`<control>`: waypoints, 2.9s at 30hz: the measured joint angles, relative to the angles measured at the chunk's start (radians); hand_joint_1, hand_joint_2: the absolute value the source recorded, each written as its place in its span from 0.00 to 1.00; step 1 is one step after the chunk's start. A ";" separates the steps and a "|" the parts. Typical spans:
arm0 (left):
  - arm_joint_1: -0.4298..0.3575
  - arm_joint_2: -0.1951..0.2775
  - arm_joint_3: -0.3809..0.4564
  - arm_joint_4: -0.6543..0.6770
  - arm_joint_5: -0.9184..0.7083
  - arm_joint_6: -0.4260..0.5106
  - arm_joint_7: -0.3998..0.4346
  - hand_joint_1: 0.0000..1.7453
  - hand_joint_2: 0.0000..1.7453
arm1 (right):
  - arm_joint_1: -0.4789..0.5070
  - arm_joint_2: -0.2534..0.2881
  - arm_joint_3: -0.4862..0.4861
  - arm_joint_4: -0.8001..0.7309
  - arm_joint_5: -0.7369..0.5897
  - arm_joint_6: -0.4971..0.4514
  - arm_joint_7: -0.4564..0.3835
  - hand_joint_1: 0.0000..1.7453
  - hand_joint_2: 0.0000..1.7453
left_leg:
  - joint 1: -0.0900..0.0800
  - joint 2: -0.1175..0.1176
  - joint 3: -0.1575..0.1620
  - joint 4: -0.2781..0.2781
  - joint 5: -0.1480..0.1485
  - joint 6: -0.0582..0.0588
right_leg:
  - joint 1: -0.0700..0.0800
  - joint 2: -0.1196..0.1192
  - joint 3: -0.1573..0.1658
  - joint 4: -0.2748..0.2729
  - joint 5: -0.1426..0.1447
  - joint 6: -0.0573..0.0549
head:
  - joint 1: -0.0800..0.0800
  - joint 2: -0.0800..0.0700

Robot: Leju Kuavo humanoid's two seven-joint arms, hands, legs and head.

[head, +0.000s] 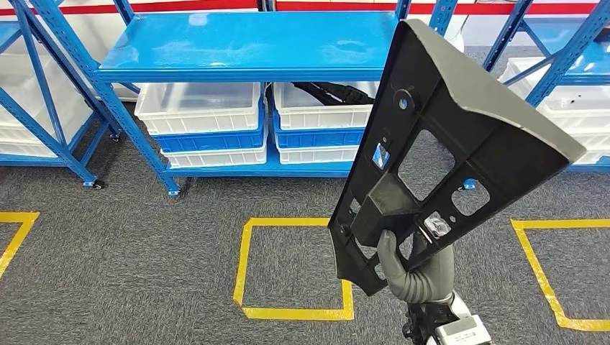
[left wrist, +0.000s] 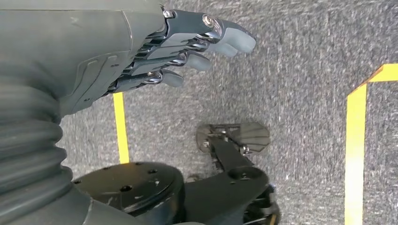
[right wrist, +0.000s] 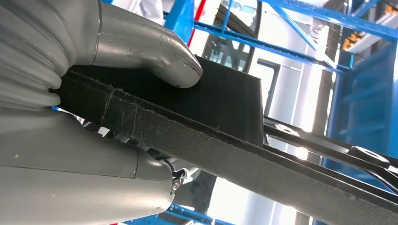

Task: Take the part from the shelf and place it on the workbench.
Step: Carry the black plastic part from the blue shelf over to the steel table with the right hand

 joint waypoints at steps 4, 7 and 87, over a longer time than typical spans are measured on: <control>0.001 -0.001 0.014 0.000 0.002 0.000 -0.001 0.00 1.00 | -0.002 0.003 0.001 0.006 0.000 0.000 0.000 1.00 1.00 | 0.002 -0.001 -0.070 0.227 -0.121 -0.009 | 0.004 -0.003 -0.013 0.003 0.013 -0.010 | -0.002 0.000; 0.000 -0.001 0.020 0.000 0.002 0.002 -0.001 0.00 1.00 | -0.004 0.003 0.002 0.010 -0.002 0.005 0.000 1.00 1.00 | 0.002 -0.001 0.026 0.093 -0.059 -0.004 | 0.005 -0.003 -0.017 0.008 0.015 -0.008 | -0.002 0.000; -0.005 0.024 0.029 -0.013 -0.135 0.023 -0.014 0.00 1.00 | 0.052 0.045 0.031 0.067 0.150 -0.091 -0.037 1.00 1.00 | -0.033 0.004 0.052 -0.047 0.005 0.050 | 0.013 -0.009 -0.040 0.019 0.007 0.021 | -0.009 0.000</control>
